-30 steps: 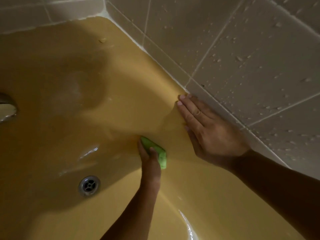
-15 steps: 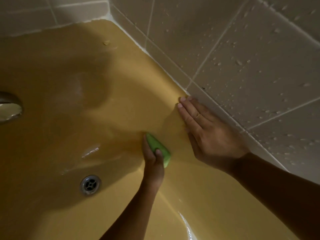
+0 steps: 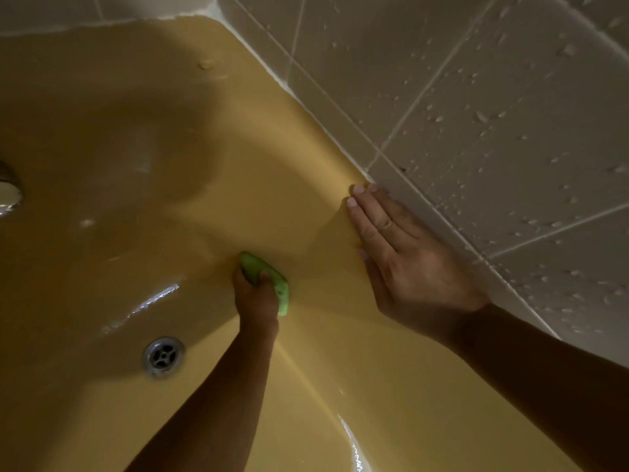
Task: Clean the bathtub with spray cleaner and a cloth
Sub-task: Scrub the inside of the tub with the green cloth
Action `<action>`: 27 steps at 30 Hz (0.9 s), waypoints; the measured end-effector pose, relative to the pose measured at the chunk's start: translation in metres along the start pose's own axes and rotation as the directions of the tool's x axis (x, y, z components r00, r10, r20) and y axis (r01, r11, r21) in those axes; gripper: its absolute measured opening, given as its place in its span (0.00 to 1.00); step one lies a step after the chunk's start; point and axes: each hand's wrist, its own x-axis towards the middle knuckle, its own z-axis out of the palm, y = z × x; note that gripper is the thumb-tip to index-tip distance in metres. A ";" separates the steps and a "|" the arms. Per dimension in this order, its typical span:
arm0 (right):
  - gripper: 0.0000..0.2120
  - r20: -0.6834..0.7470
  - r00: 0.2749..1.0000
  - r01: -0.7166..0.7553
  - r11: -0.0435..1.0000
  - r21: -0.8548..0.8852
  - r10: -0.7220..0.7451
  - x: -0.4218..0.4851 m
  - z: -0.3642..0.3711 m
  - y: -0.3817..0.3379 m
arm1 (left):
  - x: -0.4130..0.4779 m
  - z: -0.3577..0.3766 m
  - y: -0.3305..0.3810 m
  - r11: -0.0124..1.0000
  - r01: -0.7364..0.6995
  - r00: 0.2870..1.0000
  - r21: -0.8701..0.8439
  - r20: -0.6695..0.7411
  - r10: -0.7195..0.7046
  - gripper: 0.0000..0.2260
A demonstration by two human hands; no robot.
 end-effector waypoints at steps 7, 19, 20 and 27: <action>0.27 -0.025 1.000 0.008 1.000 0.007 -0.008 0.002 0.001 0.000 | -0.081 0.013 0.082 0.918 -0.274 0.927 -0.286 0.177 0.331 0.28; 0.32 0.050 0.999 -0.019 0.999 -0.034 0.020 -0.061 -0.020 0.000 | -0.167 0.013 0.104 0.812 -0.559 0.706 -0.171 0.415 0.574 0.30; 0.32 0.050 0.999 -0.011 1.000 -0.027 0.013 -0.062 -0.020 0.000 | -0.166 0.014 0.098 0.807 -0.574 0.711 -0.141 0.403 0.576 0.31; 0.31 0.052 0.999 -0.013 1.000 -0.018 0.014 -0.060 -0.019 0.000 | -0.130 0.005 0.014 0.878 -0.457 0.834 0.142 0.411 0.368 0.31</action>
